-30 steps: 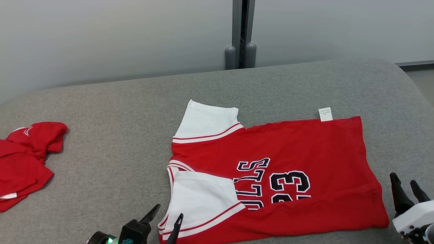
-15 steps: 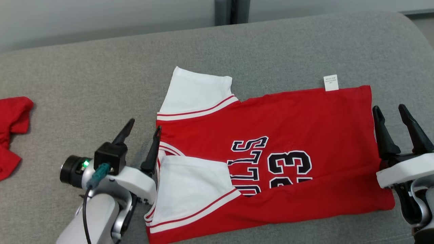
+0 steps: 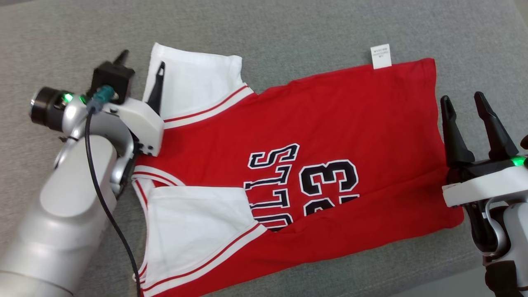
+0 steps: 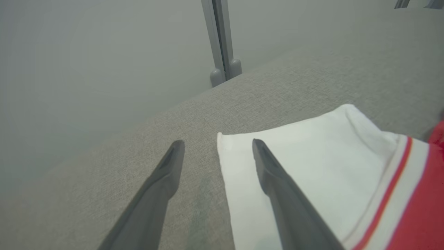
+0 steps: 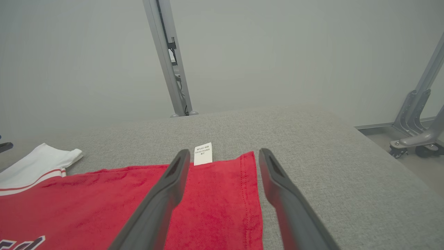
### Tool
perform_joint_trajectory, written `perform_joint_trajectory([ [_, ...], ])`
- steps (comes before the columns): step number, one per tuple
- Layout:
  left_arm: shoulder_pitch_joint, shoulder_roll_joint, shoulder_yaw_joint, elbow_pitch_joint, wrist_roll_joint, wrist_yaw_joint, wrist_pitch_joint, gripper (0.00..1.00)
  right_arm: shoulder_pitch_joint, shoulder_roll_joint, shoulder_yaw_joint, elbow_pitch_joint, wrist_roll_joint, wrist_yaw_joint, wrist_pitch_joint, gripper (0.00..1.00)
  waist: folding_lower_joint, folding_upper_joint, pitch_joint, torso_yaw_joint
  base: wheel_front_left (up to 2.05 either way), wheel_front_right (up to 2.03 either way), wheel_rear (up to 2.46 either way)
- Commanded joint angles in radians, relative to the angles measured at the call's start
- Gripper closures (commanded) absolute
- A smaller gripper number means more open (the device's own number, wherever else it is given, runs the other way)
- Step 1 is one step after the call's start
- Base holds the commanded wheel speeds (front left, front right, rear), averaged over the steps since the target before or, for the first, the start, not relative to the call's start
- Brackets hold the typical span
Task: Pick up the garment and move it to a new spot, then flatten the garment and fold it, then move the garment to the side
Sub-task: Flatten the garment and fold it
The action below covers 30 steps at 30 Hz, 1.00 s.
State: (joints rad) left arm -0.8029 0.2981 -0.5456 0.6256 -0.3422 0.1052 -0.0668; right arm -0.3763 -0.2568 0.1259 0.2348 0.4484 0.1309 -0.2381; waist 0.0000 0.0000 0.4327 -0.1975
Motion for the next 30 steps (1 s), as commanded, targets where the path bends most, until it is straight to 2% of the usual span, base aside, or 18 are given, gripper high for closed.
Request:
perform_joint_trajectory([
  [1, -0.043, 0.013, -0.004, 0.034, 0.015, -0.008, 0.01, 0.0, -0.009, 0.006, -0.002, -0.011, -0.007, 0.0, -0.009, 0.0, 0.0, 0.0, 0.03, -0.032, 0.0, 0.0, 0.0],
  [13, -0.202, 0.01, -0.054, 0.255, 0.061, -0.046, 0.015, 0.02, -0.004, 0.037, -0.01, -0.016, -0.025, 0.0, -0.019, 0.0, 0.0, 0.0, 0.068, -0.074, 0.0, 0.0, 0.0],
  [14, -0.206, 0.007, -0.057, 0.268, 0.059, -0.052, 0.013, 0.17, -0.002, 0.038, -0.011, -0.015, -0.026, 0.0, -0.02, 0.0, 0.0, 0.0, 0.068, -0.074, 0.0, 0.0, 0.0],
  [16, -0.214, 0.0, -0.061, 0.294, 0.053, -0.062, 0.014, 0.56, -0.001, 0.038, -0.012, -0.013, -0.027, 0.0, -0.021, 0.0, 0.0, 0.0, 0.069, -0.074, 0.0, 0.0, 0.0],
  [17, -0.22, -0.003, -0.063, 0.307, 0.051, -0.07, 0.013, 0.84, -0.002, 0.039, -0.013, -0.012, -0.028, 0.0, -0.02, 0.0, 0.0, 0.0, 0.069, -0.073, 0.0, 0.0, 0.0],
  [18, -0.224, -0.007, -0.066, 0.317, 0.049, -0.079, 0.012, 1.0, -0.003, 0.039, -0.014, -0.012, -0.029, 0.0, -0.021, 0.0, 0.0, 0.0, 0.07, -0.071, 0.0, 0.0, 0.0],
  [19, -0.231, -0.015, -0.063, 0.338, 0.034, -0.1, 0.008, 1.0, -0.004, 0.038, -0.017, -0.011, -0.032, 0.0, -0.021, 0.0, 0.0, 0.0, 0.07, -0.067, 0.0, 0.0, 0.0],
  [21, -0.235, -0.018, -0.061, 0.344, 0.03, -0.105, 0.0, 1.0, -0.005, 0.036, -0.018, -0.01, -0.034, 0.0, -0.021, 0.0, 0.0, 0.0, 0.07, -0.064, 0.0, 0.0, 0.0],
  [23, -0.245, -0.035, -0.063, 0.351, 0.021, -0.122, -0.055, 1.0, -0.009, 0.026, -0.026, -0.008, -0.04, 0.0, -0.013, 0.0, 0.0, 0.0, 0.063, -0.046, 0.0, 0.0, 0.0],
  [26, -0.241, -0.041, -0.061, 0.344, 0.015, -0.124, -0.089, 1.0, -0.015, 0.019, -0.029, -0.007, -0.041, 0.0, -0.004, 0.0, 0.0, 0.0, 0.056, -0.032, 0.0, 0.0, 0.0],
  [27, -0.221, -0.054, -0.06, 0.32, 0.008, -0.125, -0.137, 1.0, -0.032, -0.008, -0.039, -0.002, -0.037, 0.0, 0.013, 0.0, 0.0, 0.0, 0.044, -0.002, 0.0, 0.0, 0.0],
  [30, -0.192, -0.063, -0.059, 0.272, 0.002, -0.117, -0.169, 1.0, -0.056, -0.05, -0.042, 0.022, -0.03, 0.0, 0.039, 0.0, 0.0, 0.0, 0.033, 0.031, 0.0, 0.0, 0.0],
])
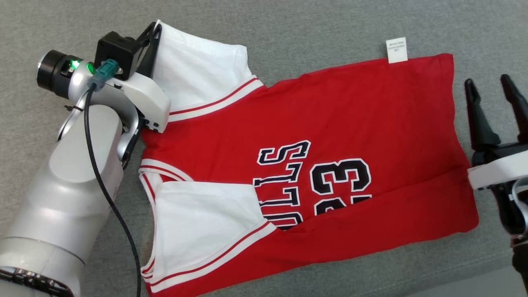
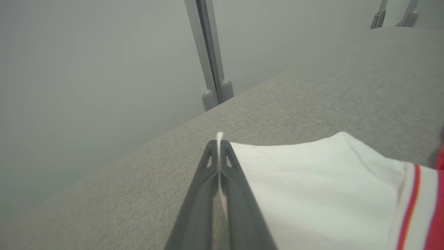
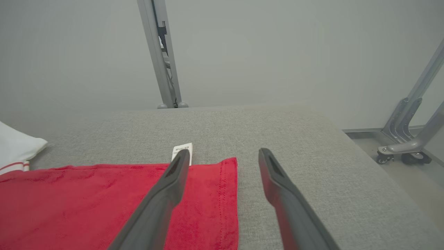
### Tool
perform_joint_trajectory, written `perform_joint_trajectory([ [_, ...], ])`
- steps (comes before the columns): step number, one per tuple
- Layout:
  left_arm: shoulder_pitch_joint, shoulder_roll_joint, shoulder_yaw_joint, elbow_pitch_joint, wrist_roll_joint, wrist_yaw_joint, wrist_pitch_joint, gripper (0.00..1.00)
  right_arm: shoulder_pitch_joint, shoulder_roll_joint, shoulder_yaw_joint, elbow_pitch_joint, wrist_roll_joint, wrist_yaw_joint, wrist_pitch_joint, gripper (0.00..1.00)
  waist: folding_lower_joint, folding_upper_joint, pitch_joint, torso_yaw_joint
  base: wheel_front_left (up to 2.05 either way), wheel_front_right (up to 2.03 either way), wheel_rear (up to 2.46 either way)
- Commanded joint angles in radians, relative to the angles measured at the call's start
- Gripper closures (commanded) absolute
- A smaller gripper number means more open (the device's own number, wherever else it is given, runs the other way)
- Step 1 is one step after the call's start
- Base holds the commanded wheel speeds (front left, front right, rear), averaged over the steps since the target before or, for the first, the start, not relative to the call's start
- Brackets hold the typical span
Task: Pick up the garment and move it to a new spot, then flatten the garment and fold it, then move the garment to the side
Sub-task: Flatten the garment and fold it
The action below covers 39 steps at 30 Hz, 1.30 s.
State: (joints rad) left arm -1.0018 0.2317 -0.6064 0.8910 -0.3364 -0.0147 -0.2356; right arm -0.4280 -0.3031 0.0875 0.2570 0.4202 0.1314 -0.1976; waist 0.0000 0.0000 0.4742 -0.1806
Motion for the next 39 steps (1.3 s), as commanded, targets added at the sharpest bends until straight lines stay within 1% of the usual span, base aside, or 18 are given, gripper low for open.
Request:
perform_joint_trajectory([
  [1, 0.016, 0.002, 0.0, -0.015, 0.002, 0.007, -0.008, 1.0, -0.017, -0.017, -0.009, 0.015, 0.002, -0.001, 0.005, 0.0, 0.0, 0.0, -0.011, 0.026, 0.0, 0.0, 0.0],
  [2, 0.027, 0.0, -0.004, -0.039, 0.007, 0.01, -0.013, 1.0, -0.029, -0.027, -0.014, 0.034, 0.011, -0.001, 0.015, 0.0, 0.0, 0.0, -0.013, 0.039, 0.0, 0.0, 0.0],
  [3, 0.057, -0.003, -0.009, -0.088, 0.011, 0.015, -0.021, 1.0, -0.058, -0.059, -0.01, 0.077, 0.011, -0.001, 0.029, 0.0, 0.0, 0.0, -0.016, 0.064, 0.0, 0.0, 0.0],
  [9, 0.146, 0.001, -0.014, -0.243, 0.014, 0.036, -0.029, 1.0, -0.141, -0.112, -0.002, 0.237, 0.137, -0.001, 0.082, 0.0, 0.0, 0.0, -0.021, 0.129, 0.0, 0.0, 0.0],
  [13, 0.194, 0.007, -0.018, -0.329, 0.014, 0.055, -0.029, 1.0, -0.184, -0.123, -0.007, 0.342, 0.247, -0.001, 0.128, 0.0, 0.0, 0.0, -0.019, 0.166, 0.0, 0.0, 0.0],
  [14, 0.211, 0.007, -0.021, -0.364, 0.013, 0.062, -0.029, 1.0, -0.203, -0.135, 0.001, 0.384, 0.295, -0.001, 0.156, 0.0, 0.0, 0.0, -0.017, 0.18, 0.0, 0.0, 0.0],
  [17, 0.228, 0.014, -0.026, -0.404, 0.012, 0.07, -0.023, 1.0, -0.224, -0.145, 0.016, 0.429, 0.358, -0.001, 0.187, 0.0, 0.0, 0.0, -0.015, 0.2, 0.0, 0.0, 0.0],
  [19, 0.24, 0.019, -0.031, -0.435, 0.011, 0.077, -0.013, 1.0, -0.243, -0.155, 0.043, 0.464, 0.392, -0.001, 0.197, 0.0, 0.0, 0.0, -0.013, 0.211, 0.0, 0.0, 0.0],
  [24, 0.257, 0.03, -0.036, -0.476, 0.008, 0.087, 0.003, 1.0, -0.27, -0.173, 0.101, 0.507, 0.421, -0.001, 0.194, 0.0, 0.0, 0.0, -0.014, 0.221, 0.0, 0.0, 0.0],
  [25, 0.261, 0.033, -0.038, -0.489, 0.006, 0.091, 0.009, 1.0, -0.281, -0.173, 0.116, 0.523, 0.441, -0.001, 0.189, 0.35, 0.0, 0.0, -0.015, 0.222, 0.0, 0.0, 0.0],
  [26, 0.264, 0.034, -0.039, -0.495, 0.005, 0.093, 0.011, 1.0, -0.289, -0.181, 0.12, 0.529, 0.436, -0.001, 0.171, 1.0, 0.0, 0.0, -0.016, 0.222, 0.0, 0.0, 0.0],
  [30, 0.282, 0.042, -0.045, -0.513, 0.001, 0.099, 0.023, 1.0, -0.3, -0.187, 0.181, 0.531, 0.434, -0.001, 0.103, 1.0, 0.0, 0.0, -0.026, 0.219, 0.0, 0.0, 0.0],
  [39, 0.304, 0.059, -0.039, -0.536, -0.013, 0.113, 0.026, 1.0, -0.272, -0.218, 0.268, 0.503, 0.472, -0.001, 0.004, 1.0, 0.0, 0.0, -0.055, 0.212, 0.0, 0.0, 0.0],
])
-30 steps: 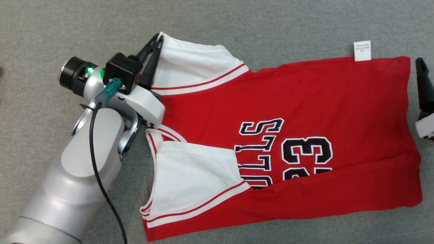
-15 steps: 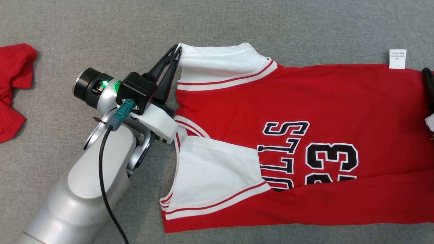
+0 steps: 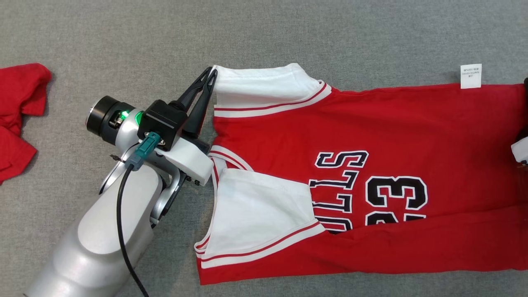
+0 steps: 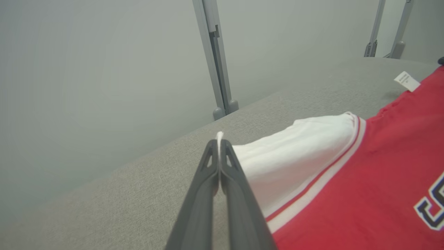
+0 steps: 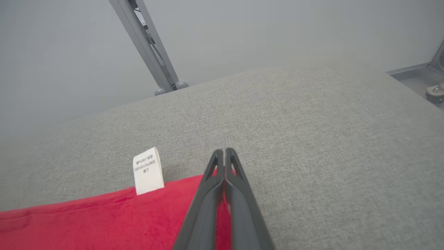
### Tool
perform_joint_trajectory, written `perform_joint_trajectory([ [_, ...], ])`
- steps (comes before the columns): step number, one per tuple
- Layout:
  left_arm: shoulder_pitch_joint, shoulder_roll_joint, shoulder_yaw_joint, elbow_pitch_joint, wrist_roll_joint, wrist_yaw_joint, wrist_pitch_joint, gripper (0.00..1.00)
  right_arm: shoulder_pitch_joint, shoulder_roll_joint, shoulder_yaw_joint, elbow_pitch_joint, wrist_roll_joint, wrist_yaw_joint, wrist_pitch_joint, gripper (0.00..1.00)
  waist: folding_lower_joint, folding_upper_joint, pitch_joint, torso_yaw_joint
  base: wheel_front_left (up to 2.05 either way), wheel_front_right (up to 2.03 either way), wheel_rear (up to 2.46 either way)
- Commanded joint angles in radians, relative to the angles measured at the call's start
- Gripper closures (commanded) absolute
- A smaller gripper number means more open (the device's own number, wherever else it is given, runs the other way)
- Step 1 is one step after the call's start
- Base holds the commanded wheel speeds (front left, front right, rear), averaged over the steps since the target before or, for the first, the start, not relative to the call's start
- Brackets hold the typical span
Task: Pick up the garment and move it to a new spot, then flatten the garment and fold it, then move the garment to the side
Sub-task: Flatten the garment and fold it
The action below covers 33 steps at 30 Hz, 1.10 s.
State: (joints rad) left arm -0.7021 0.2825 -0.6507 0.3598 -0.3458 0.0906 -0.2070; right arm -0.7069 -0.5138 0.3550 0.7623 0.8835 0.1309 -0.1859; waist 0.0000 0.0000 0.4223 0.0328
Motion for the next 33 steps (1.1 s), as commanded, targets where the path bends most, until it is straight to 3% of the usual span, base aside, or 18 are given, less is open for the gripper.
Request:
perform_joint_trajectory([
  [1, 0.008, 0.009, 0.006, -0.008, -0.006, 0.01, -0.003, 1.0, 0.01, -0.011, 0.008, -0.008, 0.012, 0.0, -0.018, 1.0, 0.0, 0.0, -0.007, -0.002, 0.0, 0.0, 0.0],
  [13, 0.075, 0.029, 0.008, -0.079, -0.037, 0.02, -0.009, 1.0, 0.091, -0.061, 0.039, -0.129, 0.022, 0.0, -0.081, 1.0, 0.0, 0.0, -0.081, -0.005, 0.0, 0.0, 0.0],
  [33, 0.305, 0.152, -0.041, -0.309, -0.106, -0.006, 0.074, 1.0, 0.418, -0.061, -0.101, -0.358, 0.028, 0.0, -0.056, 1.0, 0.0, 0.0, -0.213, -0.011, 0.0, 0.0, 0.0],
])
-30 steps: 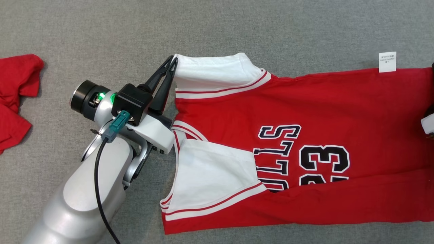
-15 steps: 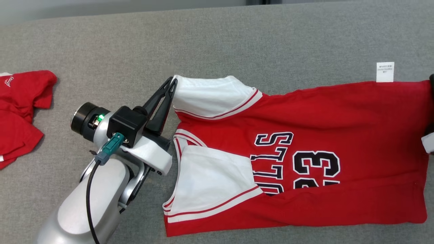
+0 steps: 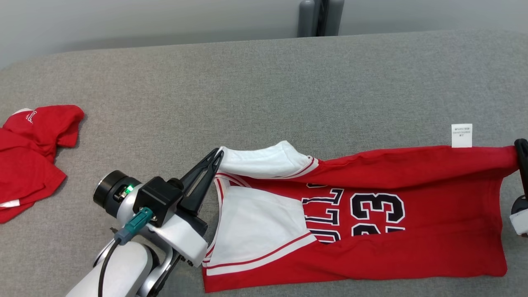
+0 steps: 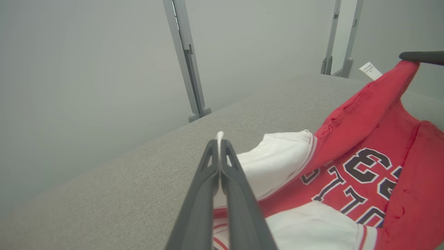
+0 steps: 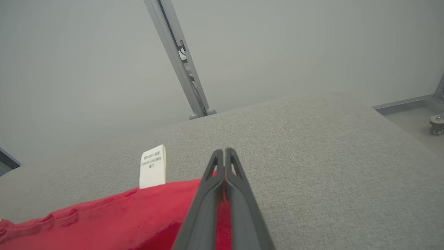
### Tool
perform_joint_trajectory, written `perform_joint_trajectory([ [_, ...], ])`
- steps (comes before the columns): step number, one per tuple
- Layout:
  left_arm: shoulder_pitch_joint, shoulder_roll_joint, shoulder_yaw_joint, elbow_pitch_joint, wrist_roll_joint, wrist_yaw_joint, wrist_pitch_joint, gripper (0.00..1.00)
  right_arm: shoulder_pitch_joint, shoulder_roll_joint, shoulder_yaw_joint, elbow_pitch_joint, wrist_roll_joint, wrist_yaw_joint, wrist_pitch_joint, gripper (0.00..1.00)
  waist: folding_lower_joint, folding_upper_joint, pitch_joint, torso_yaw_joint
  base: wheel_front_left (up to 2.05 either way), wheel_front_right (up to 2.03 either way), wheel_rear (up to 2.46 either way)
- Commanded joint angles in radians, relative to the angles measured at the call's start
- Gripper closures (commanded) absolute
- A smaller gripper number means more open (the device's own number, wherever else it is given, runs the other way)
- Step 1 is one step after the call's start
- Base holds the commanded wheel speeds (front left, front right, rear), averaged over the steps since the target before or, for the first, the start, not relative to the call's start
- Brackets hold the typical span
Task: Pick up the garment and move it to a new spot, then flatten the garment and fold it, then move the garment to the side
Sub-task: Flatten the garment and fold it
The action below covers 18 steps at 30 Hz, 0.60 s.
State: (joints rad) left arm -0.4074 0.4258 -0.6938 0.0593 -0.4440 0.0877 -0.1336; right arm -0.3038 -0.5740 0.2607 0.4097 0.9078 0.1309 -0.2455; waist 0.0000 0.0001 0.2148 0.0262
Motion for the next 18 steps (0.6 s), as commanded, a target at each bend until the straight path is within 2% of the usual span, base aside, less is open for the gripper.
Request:
perform_joint_trajectory([
  [1, 0.02, 0.016, -0.001, -0.021, -0.01, -0.003, 0.007, 1.0, 0.025, 0.0, -0.012, -0.015, 0.005, 0.0, 0.011, 1.0, 0.0, -0.0001, -0.008, -0.005, 0.0, 0.0, 0.0],
  [8, 0.075, 0.064, -0.009, -0.093, -0.027, -0.006, 0.043, 1.0, 0.084, -0.002, -0.048, -0.06, -0.014, 0.0, 0.055, 1.0, 0.0, -0.0001, -0.018, -0.015, 0.0, 0.0, 0.0],
  [18, 0.129, 0.133, -0.061, -0.143, -0.044, -0.058, 0.11, 1.0, 0.159, -0.003, -0.082, -0.09, -0.048, 0.0, 0.131, 1.0, 0.0, -0.0001, -0.024, -0.013, 0.0, 0.0, 0.0],
])
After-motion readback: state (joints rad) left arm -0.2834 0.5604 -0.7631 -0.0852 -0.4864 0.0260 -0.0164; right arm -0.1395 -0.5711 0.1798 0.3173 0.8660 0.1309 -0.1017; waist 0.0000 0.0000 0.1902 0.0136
